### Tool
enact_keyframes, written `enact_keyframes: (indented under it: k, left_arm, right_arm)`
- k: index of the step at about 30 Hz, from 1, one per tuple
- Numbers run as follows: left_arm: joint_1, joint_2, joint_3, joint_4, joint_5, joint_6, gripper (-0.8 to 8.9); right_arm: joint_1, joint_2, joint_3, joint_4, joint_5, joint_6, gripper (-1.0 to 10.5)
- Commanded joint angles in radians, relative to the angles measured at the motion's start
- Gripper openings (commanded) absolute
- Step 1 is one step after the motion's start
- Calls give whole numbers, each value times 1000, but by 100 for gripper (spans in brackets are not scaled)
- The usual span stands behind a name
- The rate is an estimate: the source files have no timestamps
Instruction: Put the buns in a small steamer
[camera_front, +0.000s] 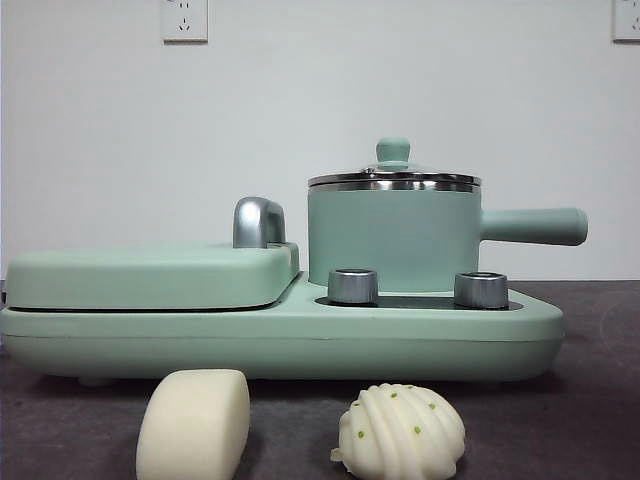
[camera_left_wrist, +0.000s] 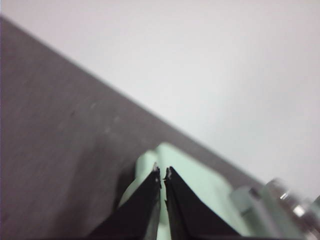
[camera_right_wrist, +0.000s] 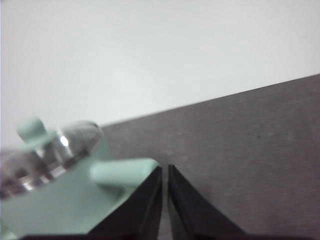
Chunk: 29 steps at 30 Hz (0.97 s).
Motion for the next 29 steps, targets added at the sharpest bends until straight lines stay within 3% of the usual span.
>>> enact_keyframes:
  k: [1,5,13,21,29]
  left_arm:
    - [-2,1,-3,50,0,-61,16]
    - [-2,1,48,51,0,-103,17]
    - [-2,45,247,-79,0,-92,17]
    - [-2,189,504,-193,0,78,17]
    - [-2,413,723,-275,45,275,17]
  right_arm:
    - [-1,-1,31,37,-13,126,14]
    - [-1,0,93,37,-14,137,13]
    - [-1,46,294,-84,-14,133,13]
    - [-1,183,510,-211,-53,19,13]
    - [-1,367,687,-252,-118,-166,13]
